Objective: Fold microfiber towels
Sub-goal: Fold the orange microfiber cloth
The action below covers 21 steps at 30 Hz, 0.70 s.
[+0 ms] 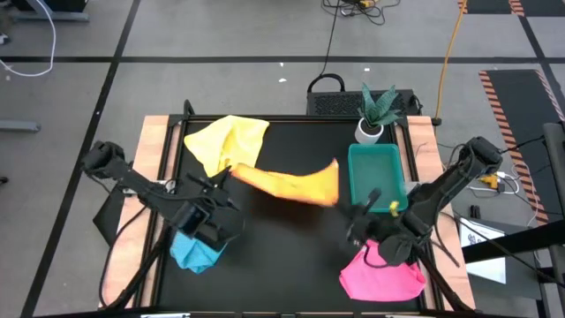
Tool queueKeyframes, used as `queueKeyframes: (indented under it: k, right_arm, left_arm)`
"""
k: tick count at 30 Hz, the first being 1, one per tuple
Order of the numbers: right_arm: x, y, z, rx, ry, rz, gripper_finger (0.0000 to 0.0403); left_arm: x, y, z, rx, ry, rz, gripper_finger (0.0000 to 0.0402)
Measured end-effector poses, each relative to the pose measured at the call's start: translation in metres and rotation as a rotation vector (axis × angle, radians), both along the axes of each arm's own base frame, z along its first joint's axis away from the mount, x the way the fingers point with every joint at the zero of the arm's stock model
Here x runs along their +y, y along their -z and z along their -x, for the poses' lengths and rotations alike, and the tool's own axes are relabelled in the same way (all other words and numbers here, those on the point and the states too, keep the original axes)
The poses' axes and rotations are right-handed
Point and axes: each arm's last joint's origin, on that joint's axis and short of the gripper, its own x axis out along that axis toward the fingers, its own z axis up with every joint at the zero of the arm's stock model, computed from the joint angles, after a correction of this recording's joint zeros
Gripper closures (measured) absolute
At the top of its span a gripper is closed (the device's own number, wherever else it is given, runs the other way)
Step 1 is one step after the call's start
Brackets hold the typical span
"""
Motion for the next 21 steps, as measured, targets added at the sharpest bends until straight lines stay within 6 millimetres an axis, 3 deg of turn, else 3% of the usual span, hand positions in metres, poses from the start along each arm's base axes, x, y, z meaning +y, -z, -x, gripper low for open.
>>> queueKeyframes:
  k: [5, 10, 14, 21]
  right_arm:
    - [0.019, 0.04, -0.022, 0.151, -0.266, -0.252, 0.0403]
    - [0.038, 0.093, -0.054, 0.265, -0.429, -0.433, 0.0403]
    - [0.049, 0.126, -0.079, 0.226, -0.581, -0.506, 0.0403]
    - [0.051, 0.143, -0.099, 0.114, -0.765, -0.661, 0.0389]
  left_arm:
    - [0.018, 0.054, 0.008, -0.093, -0.049, 0.068, 0.0382]
    - [0.024, 0.082, 0.009, 0.007, -0.036, 0.317, 0.0334]
    - [0.019, 0.083, 0.001, 0.12, 0.037, 0.456, 0.0282]
    - [0.004, 0.055, -0.018, 0.112, 0.133, 0.515, 0.0231]
